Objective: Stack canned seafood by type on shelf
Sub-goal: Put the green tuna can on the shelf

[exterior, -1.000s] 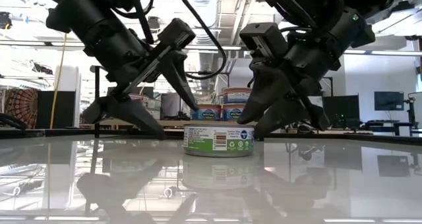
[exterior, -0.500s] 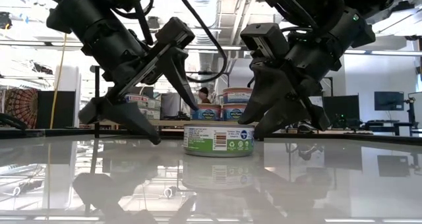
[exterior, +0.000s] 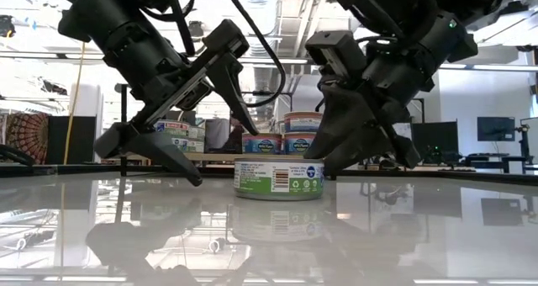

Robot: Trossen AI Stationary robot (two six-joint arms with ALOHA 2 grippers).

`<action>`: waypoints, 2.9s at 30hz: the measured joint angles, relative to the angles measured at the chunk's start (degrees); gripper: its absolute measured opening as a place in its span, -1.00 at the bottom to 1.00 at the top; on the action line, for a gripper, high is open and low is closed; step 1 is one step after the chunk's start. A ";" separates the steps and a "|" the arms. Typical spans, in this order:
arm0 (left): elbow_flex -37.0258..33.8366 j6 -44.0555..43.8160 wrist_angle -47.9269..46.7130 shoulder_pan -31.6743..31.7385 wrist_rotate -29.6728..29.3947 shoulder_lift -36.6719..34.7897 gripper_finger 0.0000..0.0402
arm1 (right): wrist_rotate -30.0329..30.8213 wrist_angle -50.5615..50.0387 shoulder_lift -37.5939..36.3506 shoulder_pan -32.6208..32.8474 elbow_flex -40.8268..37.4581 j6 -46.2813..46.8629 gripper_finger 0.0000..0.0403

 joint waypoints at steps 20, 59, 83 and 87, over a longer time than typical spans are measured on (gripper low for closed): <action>0.07 -7.45 3.06 -3.25 0.77 -0.07 0.73 | -1.24 2.51 2.33 -1.12 0.11 0.96 -0.59; 0.28 -14.67 15.84 -5.37 0.03 10.09 0.73 | -1.55 -1.75 2.37 -1.34 0.04 3.01 -0.74; 1.62 -16.04 12.97 -5.24 0.37 10.23 0.73 | -1.53 -2.67 2.41 -1.08 0.02 2.40 -0.74; 1.62 -16.66 12.40 -5.28 0.30 11.08 0.73 | -1.53 -2.67 2.41 -1.08 0.02 2.40 -0.74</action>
